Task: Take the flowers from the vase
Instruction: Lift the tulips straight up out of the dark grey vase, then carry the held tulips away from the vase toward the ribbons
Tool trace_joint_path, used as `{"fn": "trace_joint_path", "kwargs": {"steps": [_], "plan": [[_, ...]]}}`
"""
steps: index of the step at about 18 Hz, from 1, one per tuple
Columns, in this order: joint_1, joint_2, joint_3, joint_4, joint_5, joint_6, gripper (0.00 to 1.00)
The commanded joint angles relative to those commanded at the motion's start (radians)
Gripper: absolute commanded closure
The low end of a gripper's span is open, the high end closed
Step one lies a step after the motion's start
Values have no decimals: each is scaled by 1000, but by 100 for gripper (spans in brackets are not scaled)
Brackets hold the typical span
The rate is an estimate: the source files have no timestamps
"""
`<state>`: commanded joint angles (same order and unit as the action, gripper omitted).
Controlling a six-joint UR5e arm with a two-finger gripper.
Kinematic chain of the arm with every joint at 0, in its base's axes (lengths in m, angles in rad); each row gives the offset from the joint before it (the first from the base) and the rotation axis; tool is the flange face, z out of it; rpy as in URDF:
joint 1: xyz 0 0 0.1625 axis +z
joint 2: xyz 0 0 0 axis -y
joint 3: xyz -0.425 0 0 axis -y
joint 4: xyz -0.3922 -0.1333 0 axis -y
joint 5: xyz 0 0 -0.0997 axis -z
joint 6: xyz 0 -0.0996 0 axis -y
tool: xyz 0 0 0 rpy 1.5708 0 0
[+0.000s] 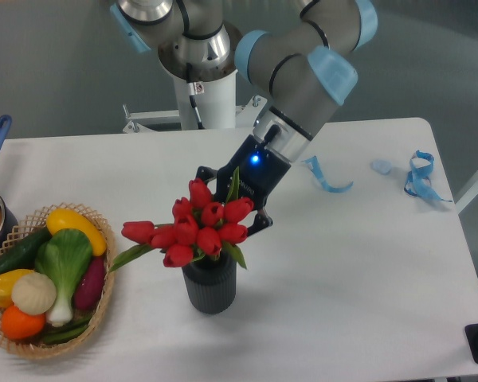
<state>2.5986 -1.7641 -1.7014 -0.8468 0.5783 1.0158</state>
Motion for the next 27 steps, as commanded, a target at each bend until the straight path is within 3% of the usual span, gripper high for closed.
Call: {"fn": "trace_joint_path", "kwargs": {"steps": [4, 8, 12, 17, 19, 22, 27], "plan": [[0, 2, 52, 0, -52, -97, 65], [5, 34, 68, 0, -55, -140, 64], [6, 43, 140, 0, -55, -248, 64], [14, 71, 184, -3, -51, -339, 64], [47, 71, 192, -5, -41, -349, 64], [161, 68, 184, -2, -31, -323, 64], [267, -3, 190, -2, 3, -114, 65]]}}
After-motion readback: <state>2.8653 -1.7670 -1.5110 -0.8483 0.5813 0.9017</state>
